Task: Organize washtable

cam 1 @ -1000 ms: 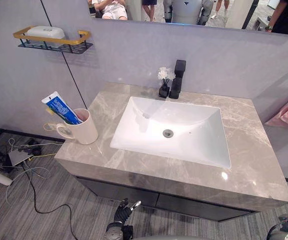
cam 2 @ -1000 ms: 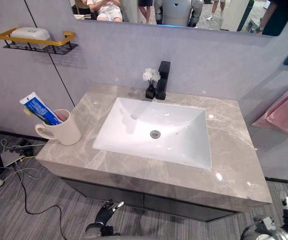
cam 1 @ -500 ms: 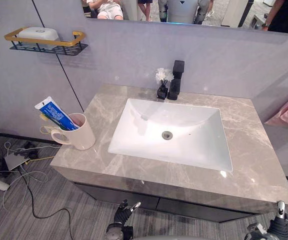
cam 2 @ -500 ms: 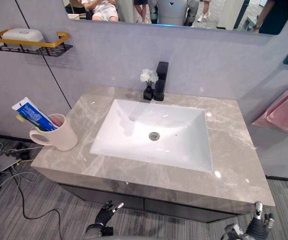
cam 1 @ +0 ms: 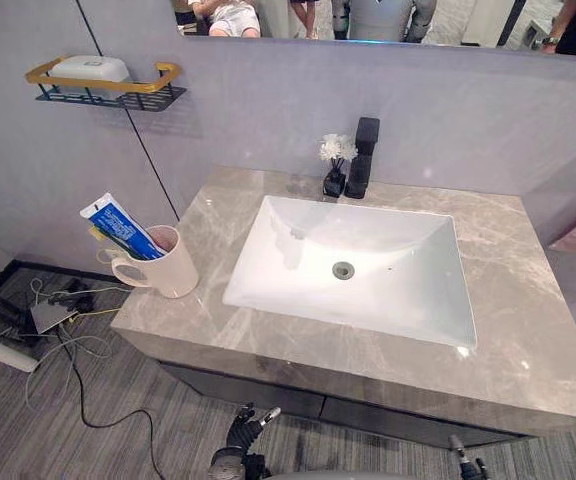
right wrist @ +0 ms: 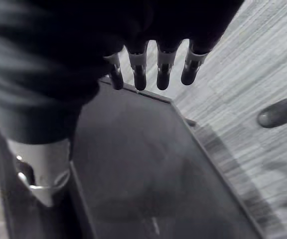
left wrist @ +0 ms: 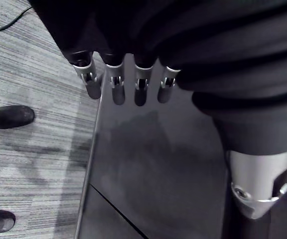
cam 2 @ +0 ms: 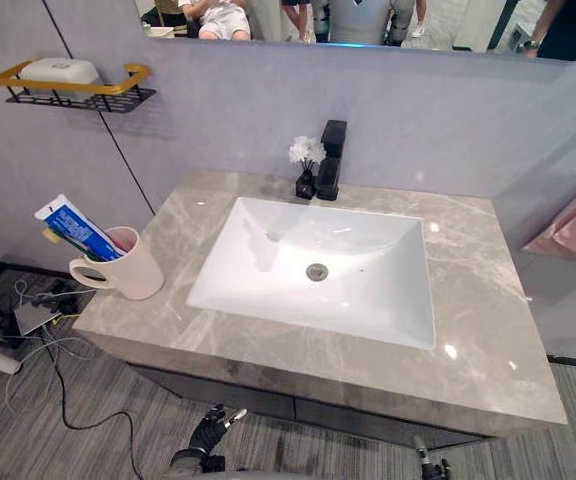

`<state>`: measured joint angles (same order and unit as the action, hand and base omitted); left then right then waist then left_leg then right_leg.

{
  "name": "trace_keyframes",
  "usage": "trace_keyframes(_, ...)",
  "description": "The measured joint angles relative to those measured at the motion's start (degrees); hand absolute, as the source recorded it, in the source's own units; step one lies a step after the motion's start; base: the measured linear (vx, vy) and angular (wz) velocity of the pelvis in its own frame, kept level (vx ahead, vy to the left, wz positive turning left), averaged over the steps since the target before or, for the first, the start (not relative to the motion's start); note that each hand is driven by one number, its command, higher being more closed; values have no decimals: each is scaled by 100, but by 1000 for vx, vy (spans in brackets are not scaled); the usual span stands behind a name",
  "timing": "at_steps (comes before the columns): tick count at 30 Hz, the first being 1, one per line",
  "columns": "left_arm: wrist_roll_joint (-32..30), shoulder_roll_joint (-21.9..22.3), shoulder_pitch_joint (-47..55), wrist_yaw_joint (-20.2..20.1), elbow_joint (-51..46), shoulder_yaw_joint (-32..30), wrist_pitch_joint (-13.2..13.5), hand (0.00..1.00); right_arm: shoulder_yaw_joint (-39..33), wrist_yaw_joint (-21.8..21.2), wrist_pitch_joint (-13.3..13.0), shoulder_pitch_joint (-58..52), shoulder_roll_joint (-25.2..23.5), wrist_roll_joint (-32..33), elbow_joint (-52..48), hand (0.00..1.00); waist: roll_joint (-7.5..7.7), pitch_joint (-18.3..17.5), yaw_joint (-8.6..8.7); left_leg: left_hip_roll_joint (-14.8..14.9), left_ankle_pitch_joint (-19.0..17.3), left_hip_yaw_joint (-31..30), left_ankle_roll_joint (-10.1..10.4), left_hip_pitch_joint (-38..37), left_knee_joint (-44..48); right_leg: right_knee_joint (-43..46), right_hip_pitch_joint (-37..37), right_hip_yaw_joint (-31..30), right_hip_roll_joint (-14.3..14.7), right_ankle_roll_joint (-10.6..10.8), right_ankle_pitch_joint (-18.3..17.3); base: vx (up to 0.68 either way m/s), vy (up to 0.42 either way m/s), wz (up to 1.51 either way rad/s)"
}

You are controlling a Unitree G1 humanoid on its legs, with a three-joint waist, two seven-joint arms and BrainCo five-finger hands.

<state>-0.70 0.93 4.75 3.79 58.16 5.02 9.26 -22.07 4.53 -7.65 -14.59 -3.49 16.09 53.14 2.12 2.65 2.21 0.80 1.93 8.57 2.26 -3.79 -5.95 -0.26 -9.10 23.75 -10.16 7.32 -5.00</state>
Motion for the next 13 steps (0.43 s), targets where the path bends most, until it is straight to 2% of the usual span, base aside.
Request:
trace_keyframes(2,-2,-28,-44,0,81,12,1,0,13,-69,25,73,19,8,94,0,-8,6,8,-20,1,-50,-1,-2,0,-6,-22,30,-8,0,0,13,6,9)
trace_keyframes(8,-2,-198,-205,1,249,158,-2,0,56,-98,59,480,79,0,634,0,91,111,15,-81,17,-195,-4,-14,0,-92,-157,205,-4,2,1,-5,-5,14)
trace_keyframes(13,-6,-223,-265,3,325,183,-1,0,242,-97,68,673,195,-96,802,0,86,201,22,-97,19,-237,-5,-6,1,-105,-180,264,-8,2,1,-1,-2,3)
